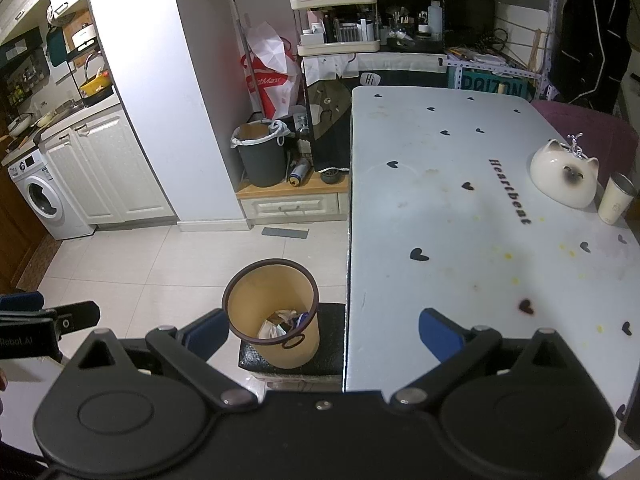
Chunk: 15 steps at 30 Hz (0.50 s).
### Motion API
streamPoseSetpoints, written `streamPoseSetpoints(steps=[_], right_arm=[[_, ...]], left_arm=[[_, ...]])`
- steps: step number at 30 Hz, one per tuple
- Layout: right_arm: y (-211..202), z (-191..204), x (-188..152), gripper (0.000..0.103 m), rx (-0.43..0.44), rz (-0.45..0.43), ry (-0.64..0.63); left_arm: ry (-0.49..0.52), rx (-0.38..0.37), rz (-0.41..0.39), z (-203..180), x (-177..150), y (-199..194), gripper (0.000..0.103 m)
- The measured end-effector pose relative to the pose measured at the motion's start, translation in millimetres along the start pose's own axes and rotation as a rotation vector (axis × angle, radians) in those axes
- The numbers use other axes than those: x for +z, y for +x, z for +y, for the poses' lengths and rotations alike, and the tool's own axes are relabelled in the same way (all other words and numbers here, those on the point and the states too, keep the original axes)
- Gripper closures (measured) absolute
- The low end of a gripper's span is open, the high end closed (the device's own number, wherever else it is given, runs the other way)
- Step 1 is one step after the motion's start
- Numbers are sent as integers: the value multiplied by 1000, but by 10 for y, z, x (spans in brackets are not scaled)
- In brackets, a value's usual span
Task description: Collect trash
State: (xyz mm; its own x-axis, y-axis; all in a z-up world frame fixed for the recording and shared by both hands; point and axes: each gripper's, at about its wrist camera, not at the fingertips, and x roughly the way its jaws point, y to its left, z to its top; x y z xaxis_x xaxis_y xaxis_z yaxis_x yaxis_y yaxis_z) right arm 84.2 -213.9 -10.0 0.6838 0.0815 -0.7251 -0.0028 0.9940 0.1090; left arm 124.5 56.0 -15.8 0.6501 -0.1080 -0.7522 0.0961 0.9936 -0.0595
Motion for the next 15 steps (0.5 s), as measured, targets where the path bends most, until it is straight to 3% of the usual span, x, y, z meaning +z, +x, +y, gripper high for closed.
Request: streamPoseSetpoints(steps=[15], right_arm=[[14,-8,-8,1,1,2,-1]], left_arm=[[1,-1,0,8,9,9,0]])
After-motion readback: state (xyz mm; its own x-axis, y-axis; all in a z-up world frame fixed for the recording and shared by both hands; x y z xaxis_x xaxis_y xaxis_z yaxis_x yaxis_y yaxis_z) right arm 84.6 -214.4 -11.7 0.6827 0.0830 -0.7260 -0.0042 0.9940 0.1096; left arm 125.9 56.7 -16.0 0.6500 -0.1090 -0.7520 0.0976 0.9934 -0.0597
